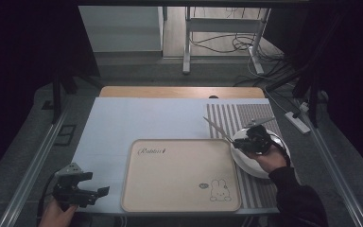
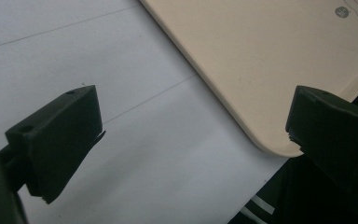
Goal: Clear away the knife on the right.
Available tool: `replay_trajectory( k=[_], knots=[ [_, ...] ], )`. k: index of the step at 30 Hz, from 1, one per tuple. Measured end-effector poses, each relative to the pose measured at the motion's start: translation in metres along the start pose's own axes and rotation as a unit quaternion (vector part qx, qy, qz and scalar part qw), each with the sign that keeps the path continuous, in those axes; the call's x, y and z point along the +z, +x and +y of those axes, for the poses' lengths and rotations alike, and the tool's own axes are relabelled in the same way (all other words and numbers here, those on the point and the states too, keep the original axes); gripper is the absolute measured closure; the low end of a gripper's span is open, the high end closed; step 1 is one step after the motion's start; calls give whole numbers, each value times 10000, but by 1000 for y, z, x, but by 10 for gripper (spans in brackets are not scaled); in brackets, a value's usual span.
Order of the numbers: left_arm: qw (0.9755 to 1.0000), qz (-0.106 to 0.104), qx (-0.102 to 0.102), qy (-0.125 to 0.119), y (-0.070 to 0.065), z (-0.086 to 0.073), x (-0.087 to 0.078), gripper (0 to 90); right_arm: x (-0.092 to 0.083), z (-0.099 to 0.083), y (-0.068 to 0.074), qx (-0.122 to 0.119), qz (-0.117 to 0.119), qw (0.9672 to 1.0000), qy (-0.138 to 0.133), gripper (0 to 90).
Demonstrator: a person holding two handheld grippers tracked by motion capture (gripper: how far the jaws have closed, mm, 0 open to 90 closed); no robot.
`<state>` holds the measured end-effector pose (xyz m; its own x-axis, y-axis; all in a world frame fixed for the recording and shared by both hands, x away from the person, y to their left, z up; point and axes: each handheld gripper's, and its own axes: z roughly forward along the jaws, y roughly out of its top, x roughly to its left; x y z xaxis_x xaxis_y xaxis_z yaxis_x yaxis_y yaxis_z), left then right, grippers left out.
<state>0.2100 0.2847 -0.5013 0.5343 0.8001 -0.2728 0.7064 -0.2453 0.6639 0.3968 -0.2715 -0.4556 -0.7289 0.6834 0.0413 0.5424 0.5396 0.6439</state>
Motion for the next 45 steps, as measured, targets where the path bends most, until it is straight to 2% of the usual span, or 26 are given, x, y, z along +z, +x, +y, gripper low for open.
replay_trajectory(
  k=[10,17,19,20,22,23,25,28,30,34,37,42,45],
  knots=[
    [10000,12,16,-3,0,0,0,32,3,-14,37,-238,137,9996,96,805],
    [10000,11,22,-10,-1,0,0,32,8,-25,61,-379,261,9985,285,806],
    [10000,15,30,-7,-1,0,0,32,7,-26,67,-392,324,9984,241,900],
    [10000,16,33,-2,-1,0,0,32,4,-26,69,-306,436,9986,53,900],
    [10000,18,37,0,-1,0,0,32,3,-24,72,-343,349,9987,129,900],
    [10000,17,37,-6,-1,0,0,32,4,-25,72,-287,348,9988,175,900],
    [10000,16,51,-2,-1,0,0,32,9,-29,73,-353,303,9983,357,900],
    [10000,16,49,-2,-1,0,1,32,14,-32,74,-385,361,9973,511,900],
    [10000,16,49,-3,-1,0,1,32,15,-32,75,-413,396,9971,502,900],
    [10000,18,48,-1,-1,0,1,32,17,-30,82,-627,513,9956,473,900],
    [10000,32,60,24,-1,1,1,32,24,-27,90,-857,552,9932,556,900],
    [10000,36,51,32,-1,1,1,32,40,-18,98,-1169,643,9887,687,900],
    [10000,37,48,35,-1,1,1,32,51,-10,100,-1299,621,9867,750,900]
  ],
)
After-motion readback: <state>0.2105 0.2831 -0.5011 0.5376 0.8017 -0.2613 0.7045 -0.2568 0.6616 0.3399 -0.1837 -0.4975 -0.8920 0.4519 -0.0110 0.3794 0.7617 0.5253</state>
